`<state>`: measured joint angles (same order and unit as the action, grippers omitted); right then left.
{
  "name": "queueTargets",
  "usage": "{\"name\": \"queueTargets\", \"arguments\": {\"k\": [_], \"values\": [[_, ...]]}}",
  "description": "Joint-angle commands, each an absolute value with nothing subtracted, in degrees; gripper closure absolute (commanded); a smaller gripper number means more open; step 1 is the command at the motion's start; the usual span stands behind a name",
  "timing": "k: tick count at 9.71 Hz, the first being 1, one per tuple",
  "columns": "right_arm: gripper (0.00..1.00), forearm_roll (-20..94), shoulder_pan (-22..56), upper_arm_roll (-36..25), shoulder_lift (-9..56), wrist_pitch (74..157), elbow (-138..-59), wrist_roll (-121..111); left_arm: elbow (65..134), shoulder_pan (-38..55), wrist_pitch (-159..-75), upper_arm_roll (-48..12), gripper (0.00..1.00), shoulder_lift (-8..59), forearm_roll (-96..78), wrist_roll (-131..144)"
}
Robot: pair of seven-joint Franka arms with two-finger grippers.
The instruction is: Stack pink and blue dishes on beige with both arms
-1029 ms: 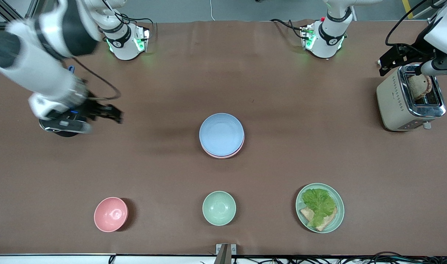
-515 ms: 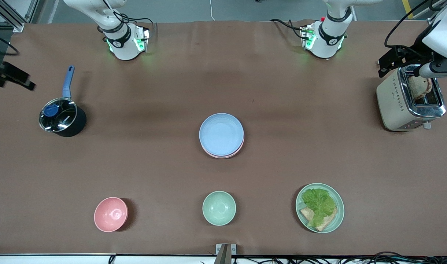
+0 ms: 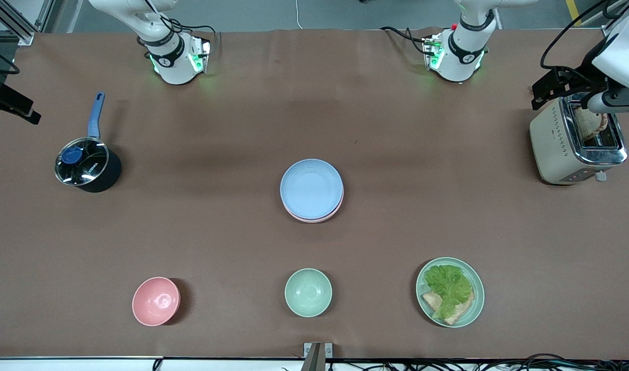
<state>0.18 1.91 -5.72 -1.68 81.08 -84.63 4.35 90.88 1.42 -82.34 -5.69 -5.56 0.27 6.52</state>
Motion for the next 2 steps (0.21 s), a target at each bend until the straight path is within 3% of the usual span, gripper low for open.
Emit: {"name": "queueTargets", "arguments": {"k": [1,2], "values": [[0.0,-1.4,1.7,-5.3,-1.6,80.0,-83.5,4.9,91.1,1.3,-81.4,-5.4,0.0,-4.0,0.0,5.7],[0.0,-1.4,1.6,-5.3,-1.5,80.0,-83.5,4.7,91.0,1.3,-81.4,-5.4,0.0,-4.0,-0.2,6.1]]}}
